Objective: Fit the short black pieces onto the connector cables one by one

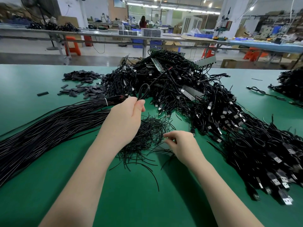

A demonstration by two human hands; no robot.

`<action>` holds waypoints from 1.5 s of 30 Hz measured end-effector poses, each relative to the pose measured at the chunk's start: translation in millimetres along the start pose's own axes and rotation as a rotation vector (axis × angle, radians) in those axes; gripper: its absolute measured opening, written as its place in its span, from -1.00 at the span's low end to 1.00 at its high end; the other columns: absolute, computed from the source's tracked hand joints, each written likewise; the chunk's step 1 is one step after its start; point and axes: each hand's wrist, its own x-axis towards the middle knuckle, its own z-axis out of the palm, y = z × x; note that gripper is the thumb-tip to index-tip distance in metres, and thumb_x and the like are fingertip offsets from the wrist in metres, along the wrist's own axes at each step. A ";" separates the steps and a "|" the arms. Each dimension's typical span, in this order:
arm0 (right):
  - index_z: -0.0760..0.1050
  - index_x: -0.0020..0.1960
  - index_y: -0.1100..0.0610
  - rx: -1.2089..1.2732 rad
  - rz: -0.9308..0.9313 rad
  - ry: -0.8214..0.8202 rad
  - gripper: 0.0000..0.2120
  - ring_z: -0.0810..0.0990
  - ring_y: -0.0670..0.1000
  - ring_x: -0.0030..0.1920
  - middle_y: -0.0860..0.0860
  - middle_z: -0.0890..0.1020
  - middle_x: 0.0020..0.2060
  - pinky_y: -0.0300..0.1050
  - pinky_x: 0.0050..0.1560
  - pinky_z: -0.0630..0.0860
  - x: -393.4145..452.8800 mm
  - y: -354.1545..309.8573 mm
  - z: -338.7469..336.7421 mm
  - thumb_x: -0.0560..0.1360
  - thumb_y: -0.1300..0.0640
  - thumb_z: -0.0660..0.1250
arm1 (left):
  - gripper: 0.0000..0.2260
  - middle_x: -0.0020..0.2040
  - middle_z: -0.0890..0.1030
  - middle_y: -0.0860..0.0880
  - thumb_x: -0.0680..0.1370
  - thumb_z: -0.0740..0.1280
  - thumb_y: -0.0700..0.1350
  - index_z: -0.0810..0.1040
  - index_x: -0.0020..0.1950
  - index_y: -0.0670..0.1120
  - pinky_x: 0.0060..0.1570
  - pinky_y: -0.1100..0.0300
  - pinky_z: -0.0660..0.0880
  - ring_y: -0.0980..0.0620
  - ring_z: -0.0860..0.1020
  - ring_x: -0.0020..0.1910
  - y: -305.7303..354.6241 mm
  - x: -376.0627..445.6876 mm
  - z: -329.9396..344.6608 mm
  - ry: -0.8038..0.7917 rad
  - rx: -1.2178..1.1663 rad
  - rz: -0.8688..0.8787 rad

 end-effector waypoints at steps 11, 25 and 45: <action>0.65 0.07 -0.01 0.097 0.079 0.073 -0.85 0.61 -0.13 -0.29 -0.19 0.65 -0.16 -0.22 -0.16 0.59 -1.8 4.6 2.6 0.55 0.10 0.35 | -0.71 -0.24 0.59 -0.15 0.67 0.04 0.06 0.41 -0.19 0.07 -0.34 0.02 0.41 0.05 0.37 -0.44 4.7 -2.9 0.4 -0.040 0.022 0.001; 0.61 -0.18 0.05 0.903 0.048 0.289 -0.93 0.63 -0.09 -0.31 0.03 0.69 -0.29 -0.30 -0.34 0.48 -6.5 -34.3 -47.1 0.44 0.17 0.48 | -0.70 -0.39 0.49 0.05 0.65 0.08 0.10 0.47 -0.19 0.06 -0.35 0.15 0.39 0.09 0.40 -0.46 11.3 -8.6 5.6 -0.159 0.040 0.001; 0.55 -0.26 0.02 0.696 -0.117 0.378 -0.85 0.63 -0.14 -0.30 -0.10 0.66 -0.32 -0.35 -0.27 0.47 -19.0 -66.1 -51.5 0.44 0.18 0.46 | -0.83 -0.33 0.41 0.04 0.65 0.21 -0.05 0.44 -0.12 -0.04 -0.40 0.17 0.23 -0.02 0.40 -0.37 16.8 -12.7 34.8 0.006 0.575 0.116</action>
